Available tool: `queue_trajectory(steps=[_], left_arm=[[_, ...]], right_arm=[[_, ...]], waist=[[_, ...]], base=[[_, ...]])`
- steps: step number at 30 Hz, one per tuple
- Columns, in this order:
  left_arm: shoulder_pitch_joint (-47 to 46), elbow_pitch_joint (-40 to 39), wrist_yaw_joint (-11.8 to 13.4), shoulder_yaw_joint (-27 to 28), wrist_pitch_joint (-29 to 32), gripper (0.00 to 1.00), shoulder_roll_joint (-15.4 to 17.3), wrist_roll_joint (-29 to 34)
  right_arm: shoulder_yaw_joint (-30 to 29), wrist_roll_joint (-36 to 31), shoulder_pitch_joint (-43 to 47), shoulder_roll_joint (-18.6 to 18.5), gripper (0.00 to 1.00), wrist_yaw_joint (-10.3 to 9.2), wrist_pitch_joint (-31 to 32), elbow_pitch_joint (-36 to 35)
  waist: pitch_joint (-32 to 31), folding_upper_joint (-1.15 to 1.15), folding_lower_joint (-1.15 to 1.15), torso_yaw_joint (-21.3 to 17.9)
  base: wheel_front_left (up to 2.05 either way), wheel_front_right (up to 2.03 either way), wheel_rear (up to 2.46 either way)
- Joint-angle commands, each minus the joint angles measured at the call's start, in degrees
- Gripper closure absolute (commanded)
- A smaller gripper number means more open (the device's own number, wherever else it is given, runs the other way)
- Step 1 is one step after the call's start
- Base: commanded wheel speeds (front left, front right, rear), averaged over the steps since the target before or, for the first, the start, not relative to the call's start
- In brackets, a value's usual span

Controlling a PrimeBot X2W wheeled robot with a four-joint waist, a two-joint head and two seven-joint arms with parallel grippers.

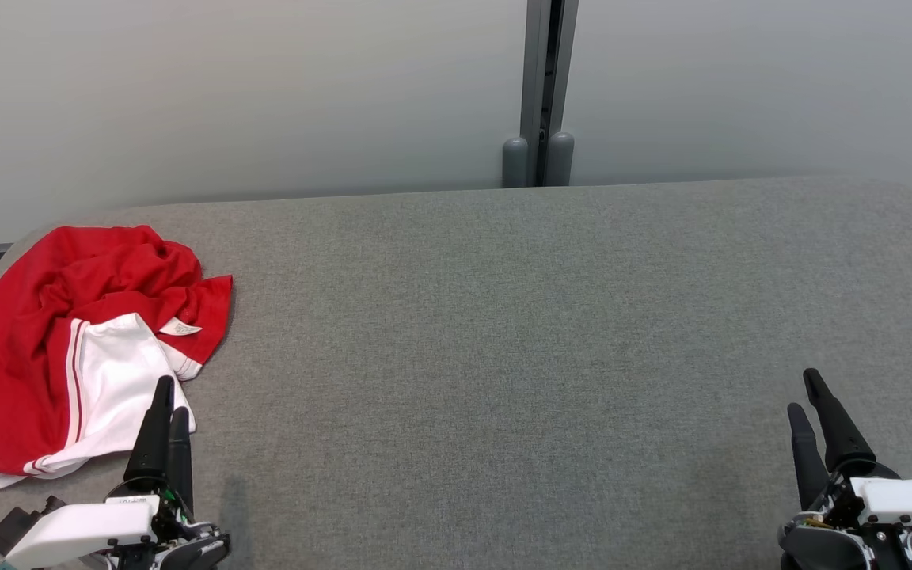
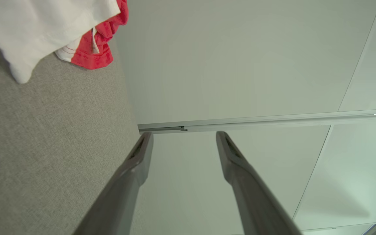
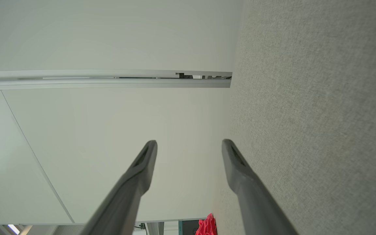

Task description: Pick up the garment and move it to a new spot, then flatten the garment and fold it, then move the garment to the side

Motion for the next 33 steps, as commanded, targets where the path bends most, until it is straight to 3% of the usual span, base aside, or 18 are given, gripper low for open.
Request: queue_trajectory(steps=[1,8,16,33], left_arm=[[-1.9,-1.4,0.0,-0.3,-0.6,0.0,0.6,0.8],[-2.4,-2.5,0.0,-1.0,-2.4,0.0,0.9,3.7],[-2.7,-3.3,0.0,-0.6,-4.2,0.0,0.9,10.1],[-3.0,-5.3,0.7,-0.6,-7.8,0.0,0.9,33.7]], right_arm=[[0.6,-0.6,-2.0,-0.5,0.0,0.04,-0.8,-1.5],[1.1,-2.8,-2.9,-0.6,0.0,0.04,-2.7,-2.6],[2.0,-10.1,-3.9,-0.7,0.0,0.05,-4.4,-4.2],[5.6,-32.7,-5.3,-0.8,0.0,0.07,-8.1,-6.4]], waist=[[0.0,0.0,0.0,0.0],[0.0,0.0,0.0,0.0],[0.1,0.0,0.0,0.1],[0.4,0.0,0.0,0.5]], base=[[0.0,0.0,0.0],[0.0,0.0,0.0],[0.0,0.0,0.0],[0.0,0.0,0.0]])
